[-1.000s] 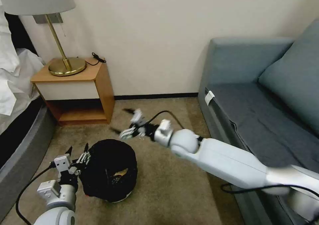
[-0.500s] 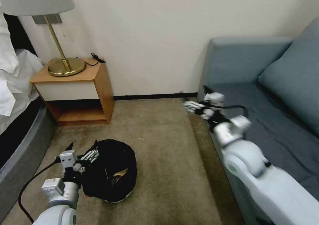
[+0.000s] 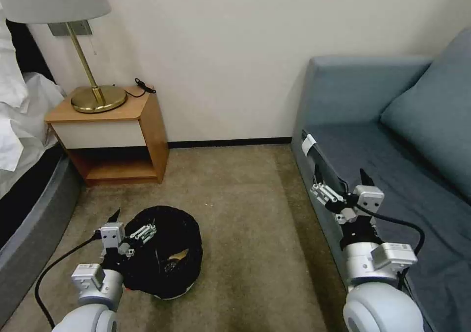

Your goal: Pick up the trash bin, then pick up the garbage on the floor and place it into the trash bin.

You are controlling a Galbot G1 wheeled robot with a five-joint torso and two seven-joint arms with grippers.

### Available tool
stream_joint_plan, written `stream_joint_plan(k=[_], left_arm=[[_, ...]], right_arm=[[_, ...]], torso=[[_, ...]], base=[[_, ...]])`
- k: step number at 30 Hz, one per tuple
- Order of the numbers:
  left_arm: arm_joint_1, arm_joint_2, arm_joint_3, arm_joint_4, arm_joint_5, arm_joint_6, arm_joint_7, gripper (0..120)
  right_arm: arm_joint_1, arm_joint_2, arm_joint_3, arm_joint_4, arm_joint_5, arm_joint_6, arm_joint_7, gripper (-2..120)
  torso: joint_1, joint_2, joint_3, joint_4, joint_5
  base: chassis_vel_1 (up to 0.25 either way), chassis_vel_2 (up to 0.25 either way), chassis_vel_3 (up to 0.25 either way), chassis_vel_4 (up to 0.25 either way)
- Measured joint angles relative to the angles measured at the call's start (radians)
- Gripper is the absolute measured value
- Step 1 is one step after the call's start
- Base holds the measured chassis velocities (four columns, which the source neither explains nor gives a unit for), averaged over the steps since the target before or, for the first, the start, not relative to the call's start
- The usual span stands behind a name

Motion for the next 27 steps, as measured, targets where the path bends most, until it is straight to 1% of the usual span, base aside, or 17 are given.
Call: stream_joint_plan(k=[2, 4, 5, 7, 12, 20, 27], left_arm=[[0.0, 0.0, 0.001, 0.0, 0.0, -0.001, -0.001, 100], [0.008, -0.008, 0.028, 0.01, 0.025, -0.023, -0.034, 100], [0.008, -0.008, 0.028, 0.01, 0.025, -0.023, -0.034, 100], [0.01, -0.011, 0.052, 0.021, 0.048, -0.037, -0.053, 100], [0.007, -0.014, 0.075, 0.021, 0.057, -0.037, -0.059, 100], [0.009, -0.015, 0.075, 0.016, 0.073, -0.062, -0.065, 100], [0.01, -0.015, 0.075, 0.013, 0.074, -0.065, -0.071, 100]], right_arm=[[0.0, 0.0, 0.0, 0.0, 0.0, 0.0, 0.0, 100], [-0.01, 0.02, -0.022, -0.014, -0.029, 0.013, -0.01, 100], [-0.01, 0.02, -0.022, -0.014, -0.029, 0.013, -0.01, 100], [-0.018, 0.035, -0.039, -0.023, -0.048, 0.025, -0.011, 100], [-0.036, 0.04, -0.049, -0.034, -0.072, 0.051, -0.006, 100], [-0.046, 0.048, -0.058, -0.039, -0.077, 0.074, -0.003, 100], [-0.045, 0.049, -0.059, -0.041, -0.076, 0.074, -0.002, 100]], torso=[[0.0, 0.0, 0.0, 0.0, 0.0], [0.0, 0.0, 0.0, -0.0001, 0.0001], [0.0, 0.0, 0.0, -0.0001, 0.0001], [0.0, 0.0, 0.0, 0.0, 0.0001], [0.0, 0.0, 0.0, -0.0002, 0.0001], [0.0, 0.0, 0.0, -0.0002, 0.0002], [0.0, 0.0, 0.0, -0.0001, 0.0002]], base=[[0.0, 0.0, 0.0, 0.0], [0.0, 0.0, 0.0, 0.0], [0.0, 0.0, 0.0, 0.0], [0.0, 0.0, 0.0, 0.0], [0.0, 0.0, 0.0, 0.0], [0.0, 0.0, 0.0, 0.0], [0.0, 0.0, 0.0, 0.0]])
